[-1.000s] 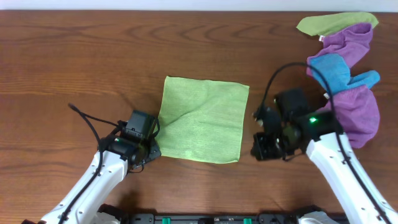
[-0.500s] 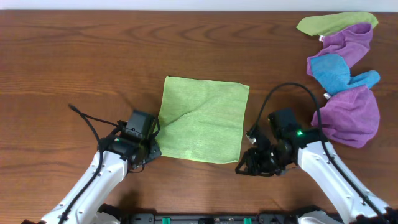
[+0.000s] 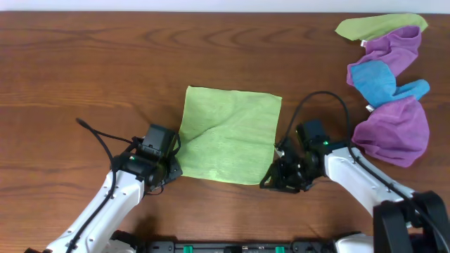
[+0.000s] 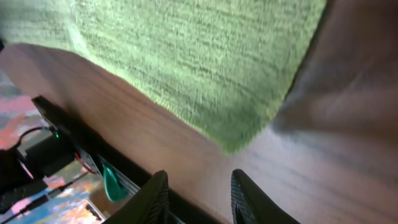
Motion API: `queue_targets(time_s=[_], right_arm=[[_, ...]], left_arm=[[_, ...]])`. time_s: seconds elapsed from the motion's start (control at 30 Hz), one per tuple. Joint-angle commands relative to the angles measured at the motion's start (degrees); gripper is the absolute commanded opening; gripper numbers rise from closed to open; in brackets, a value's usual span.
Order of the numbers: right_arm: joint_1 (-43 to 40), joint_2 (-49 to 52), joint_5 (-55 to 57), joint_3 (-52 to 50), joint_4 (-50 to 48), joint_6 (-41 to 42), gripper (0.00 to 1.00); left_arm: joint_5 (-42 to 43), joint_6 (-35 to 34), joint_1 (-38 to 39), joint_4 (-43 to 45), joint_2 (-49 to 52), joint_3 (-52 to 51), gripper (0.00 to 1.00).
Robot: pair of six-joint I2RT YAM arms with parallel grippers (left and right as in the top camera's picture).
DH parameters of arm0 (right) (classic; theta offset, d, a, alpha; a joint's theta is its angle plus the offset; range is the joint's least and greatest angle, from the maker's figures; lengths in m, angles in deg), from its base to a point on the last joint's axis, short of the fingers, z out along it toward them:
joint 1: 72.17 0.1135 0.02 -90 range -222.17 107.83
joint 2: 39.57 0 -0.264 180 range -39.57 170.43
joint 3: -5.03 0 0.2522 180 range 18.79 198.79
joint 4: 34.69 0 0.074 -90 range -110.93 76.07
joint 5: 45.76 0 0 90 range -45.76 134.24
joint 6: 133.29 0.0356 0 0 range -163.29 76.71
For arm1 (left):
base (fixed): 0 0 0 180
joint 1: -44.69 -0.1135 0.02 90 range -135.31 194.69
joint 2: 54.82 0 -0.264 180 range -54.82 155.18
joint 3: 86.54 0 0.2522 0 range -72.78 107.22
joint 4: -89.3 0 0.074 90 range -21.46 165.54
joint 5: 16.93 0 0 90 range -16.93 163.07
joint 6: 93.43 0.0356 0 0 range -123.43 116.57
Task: Fold the cloth
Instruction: 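Grasp the cloth's right edge with the right gripper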
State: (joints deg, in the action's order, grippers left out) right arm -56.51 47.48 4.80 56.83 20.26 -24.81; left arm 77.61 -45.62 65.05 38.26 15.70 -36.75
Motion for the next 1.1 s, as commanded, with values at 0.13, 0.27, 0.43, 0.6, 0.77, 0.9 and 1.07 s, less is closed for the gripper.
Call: queue_targets(time_s=[0.13, 0.27, 0.43, 0.6, 0.77, 0.9, 1.07], right_arm=[[-0.15, 1.49, 2.36, -0.33, -1.18, 3.91, 0.36], [-0.15, 1.49, 3.69, -0.33, -2.62, 7.13, 0.38], [-0.15, 1.49, 3.85, -0.33, -4.74, 9.86, 0.36], [0.04, 1.51, 4.37, -0.33, -4.61, 10.23, 0.34], [1.16, 2.78, 4.92, -0.33, -4.81, 10.88, 0.34], [1.29, 4.09, 4.92, -0.33, -5.57, 10.88, 0.28], [1.29, 4.26, 4.9, -0.33, -5.81, 11.76, 0.12]], left_arm=[[-0.02, -0.68, -0.09, -0.15, -0.35, 0.57, 0.06], [0.0, -0.7, -0.09, 0.2, -0.35, 0.57, 0.06], [0.0, -0.68, -0.09, 0.24, -0.35, 0.57, 0.06], [0.0, -0.68, -0.09, 0.24, -0.35, 0.57, 0.06], [0.0, -0.7, -0.09, 0.24, -0.35, 0.57, 0.06], [0.0, -0.68, -0.09, 0.22, -0.35, 0.57, 0.06], [-0.02, -0.68, -0.09, 0.22, -0.35, 0.57, 0.06]])
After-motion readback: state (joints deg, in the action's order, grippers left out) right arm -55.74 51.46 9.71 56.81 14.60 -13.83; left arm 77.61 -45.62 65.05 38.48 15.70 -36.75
